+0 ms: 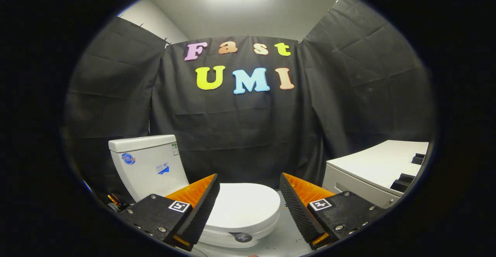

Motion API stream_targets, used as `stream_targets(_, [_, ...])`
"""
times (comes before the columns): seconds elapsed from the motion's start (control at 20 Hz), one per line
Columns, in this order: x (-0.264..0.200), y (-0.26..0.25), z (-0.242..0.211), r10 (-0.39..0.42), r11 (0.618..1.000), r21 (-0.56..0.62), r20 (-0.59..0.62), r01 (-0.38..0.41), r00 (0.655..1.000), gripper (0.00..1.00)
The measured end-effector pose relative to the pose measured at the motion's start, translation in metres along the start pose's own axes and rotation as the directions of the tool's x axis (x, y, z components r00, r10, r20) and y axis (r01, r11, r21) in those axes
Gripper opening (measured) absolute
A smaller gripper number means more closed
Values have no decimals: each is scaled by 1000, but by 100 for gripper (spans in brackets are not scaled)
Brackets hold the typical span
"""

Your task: Open the toilet lid.

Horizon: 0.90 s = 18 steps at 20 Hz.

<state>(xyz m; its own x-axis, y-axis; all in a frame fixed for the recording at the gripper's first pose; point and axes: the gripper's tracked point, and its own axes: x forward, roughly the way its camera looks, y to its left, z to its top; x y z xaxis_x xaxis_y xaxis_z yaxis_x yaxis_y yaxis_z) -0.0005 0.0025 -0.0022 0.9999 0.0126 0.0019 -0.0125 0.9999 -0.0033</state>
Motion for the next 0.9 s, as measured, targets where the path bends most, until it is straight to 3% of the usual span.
stream_targets(0.6, [4, -2, -15, 7, 1000, -4, -19, -7, 1000, 96])
stream_targets(0.9, [14, -10, -41, 31, 997, 66, -76, -26, 997, 96])
